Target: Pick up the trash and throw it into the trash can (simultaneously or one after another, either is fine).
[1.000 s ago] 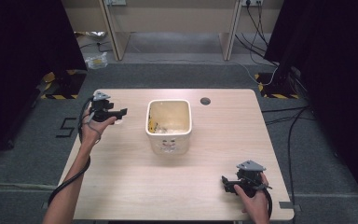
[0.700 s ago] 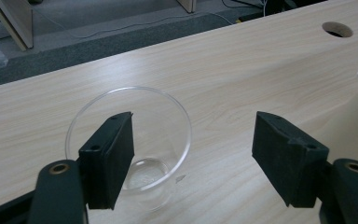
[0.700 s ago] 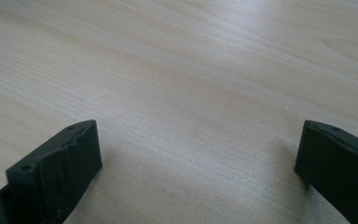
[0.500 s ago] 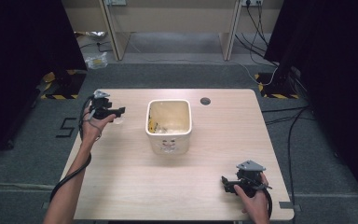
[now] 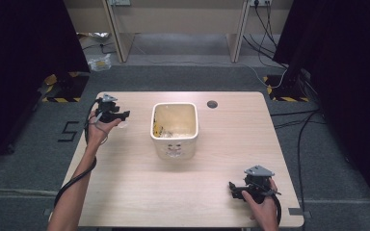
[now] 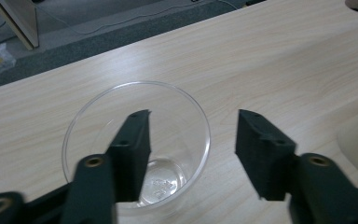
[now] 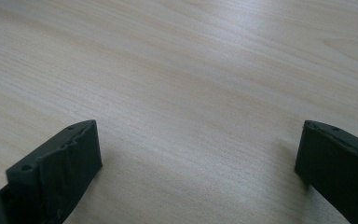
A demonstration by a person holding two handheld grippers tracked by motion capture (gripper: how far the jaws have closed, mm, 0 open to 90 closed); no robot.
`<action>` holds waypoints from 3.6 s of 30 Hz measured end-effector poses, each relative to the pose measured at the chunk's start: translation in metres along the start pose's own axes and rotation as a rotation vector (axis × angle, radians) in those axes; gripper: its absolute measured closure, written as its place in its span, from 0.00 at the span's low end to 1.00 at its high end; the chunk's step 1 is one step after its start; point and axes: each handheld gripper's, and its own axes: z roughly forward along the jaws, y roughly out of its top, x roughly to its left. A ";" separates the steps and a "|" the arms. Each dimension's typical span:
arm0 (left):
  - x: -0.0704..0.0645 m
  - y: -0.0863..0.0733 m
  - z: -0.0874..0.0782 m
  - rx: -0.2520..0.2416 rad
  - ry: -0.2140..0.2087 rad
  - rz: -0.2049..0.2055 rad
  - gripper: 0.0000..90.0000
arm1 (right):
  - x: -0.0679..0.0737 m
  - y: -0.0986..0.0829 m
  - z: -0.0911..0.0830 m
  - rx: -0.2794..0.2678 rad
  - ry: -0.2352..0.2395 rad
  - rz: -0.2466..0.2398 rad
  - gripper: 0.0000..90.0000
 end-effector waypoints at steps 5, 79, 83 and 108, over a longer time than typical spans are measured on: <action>-0.004 -0.004 0.003 0.011 -0.002 0.058 0.78 | 0.000 0.000 0.000 0.001 0.000 -0.001 0.00; -0.059 0.060 -0.107 -0.094 -0.193 0.218 0.90 | 0.000 0.000 0.000 0.001 0.000 0.000 0.00; -0.064 0.066 -0.113 -0.095 -0.199 0.236 0.90 | 0.000 0.000 0.000 0.001 0.000 -0.001 0.00; -0.094 0.102 -0.130 -0.147 -0.245 0.296 0.90 | 0.000 0.000 0.000 0.001 0.000 -0.001 0.00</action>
